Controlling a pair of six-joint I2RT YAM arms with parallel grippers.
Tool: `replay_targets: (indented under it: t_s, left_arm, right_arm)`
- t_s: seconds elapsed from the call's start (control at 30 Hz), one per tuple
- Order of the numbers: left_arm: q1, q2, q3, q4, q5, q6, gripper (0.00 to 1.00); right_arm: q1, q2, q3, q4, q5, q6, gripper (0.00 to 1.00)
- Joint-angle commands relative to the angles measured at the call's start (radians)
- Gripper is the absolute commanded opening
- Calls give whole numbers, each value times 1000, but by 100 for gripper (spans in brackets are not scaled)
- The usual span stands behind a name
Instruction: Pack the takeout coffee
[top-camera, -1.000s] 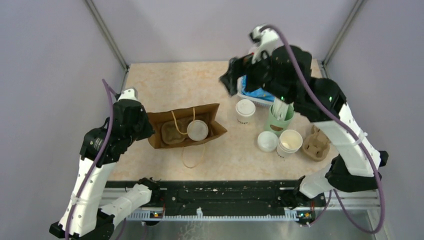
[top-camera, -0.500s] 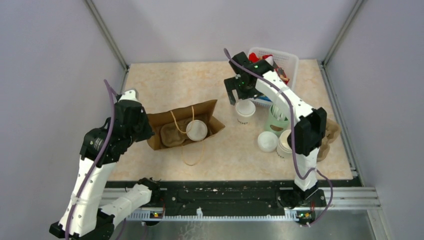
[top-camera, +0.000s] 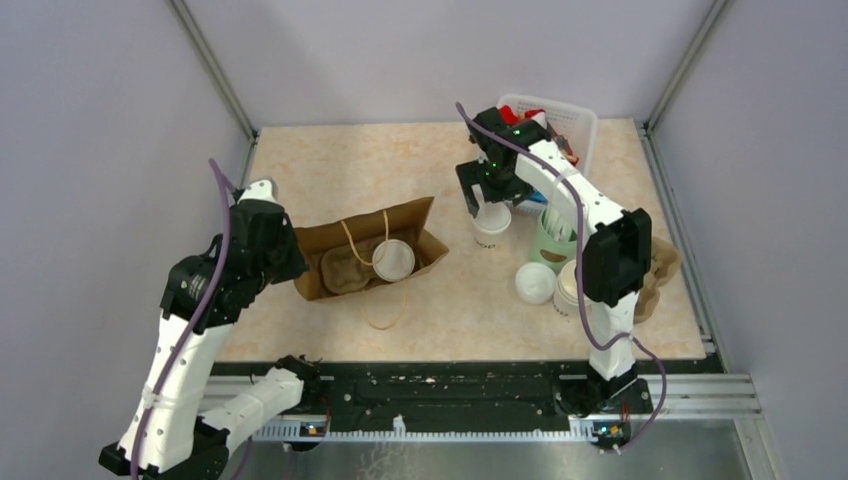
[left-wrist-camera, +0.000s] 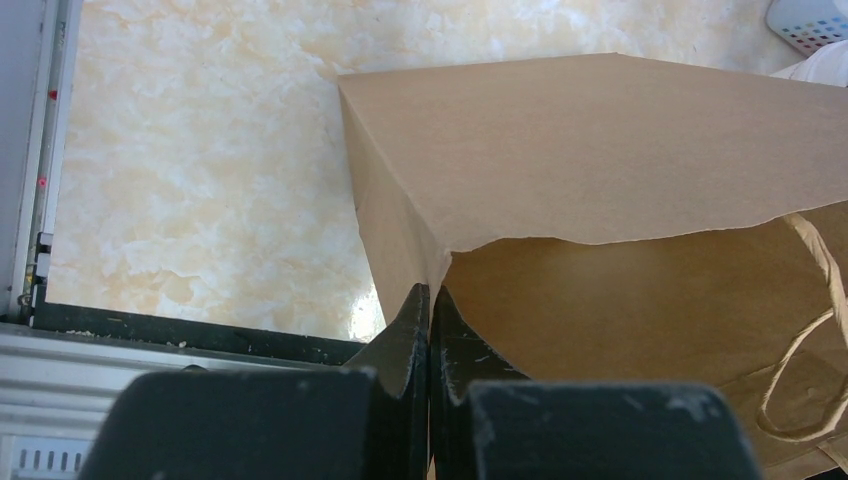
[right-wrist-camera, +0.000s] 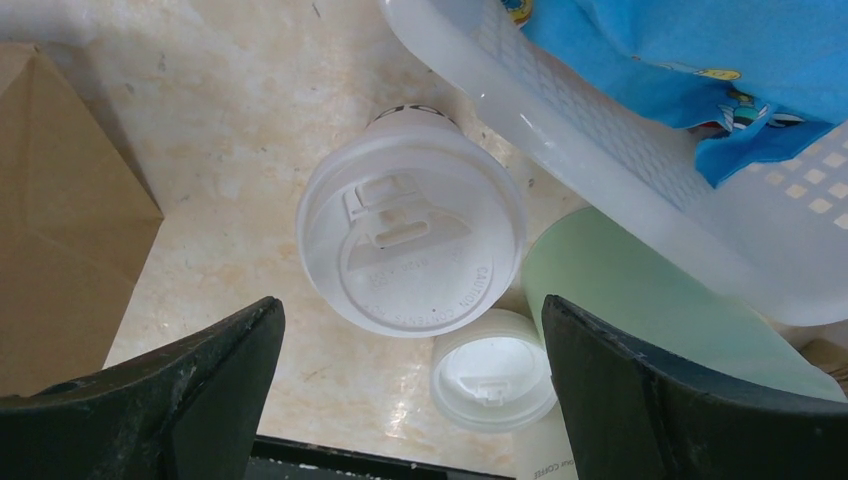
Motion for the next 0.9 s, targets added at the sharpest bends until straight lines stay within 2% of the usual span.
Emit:
replay_targets:
  t_s: [0.0,0.37,0.87]
  left_arm:
    - [-1,-3,27,25,-19,-3,0]
    - [-1,-10,11,32,-11,-12,0]
    - [-1,-6,12,42,-4,-4,0]
  right_arm:
    - [-5,12,-10,5,-41,-29,99]
    - [-15,22,-34,14,-46,-39,89]
    - [-18,48,-31,28,-42,-48,90]
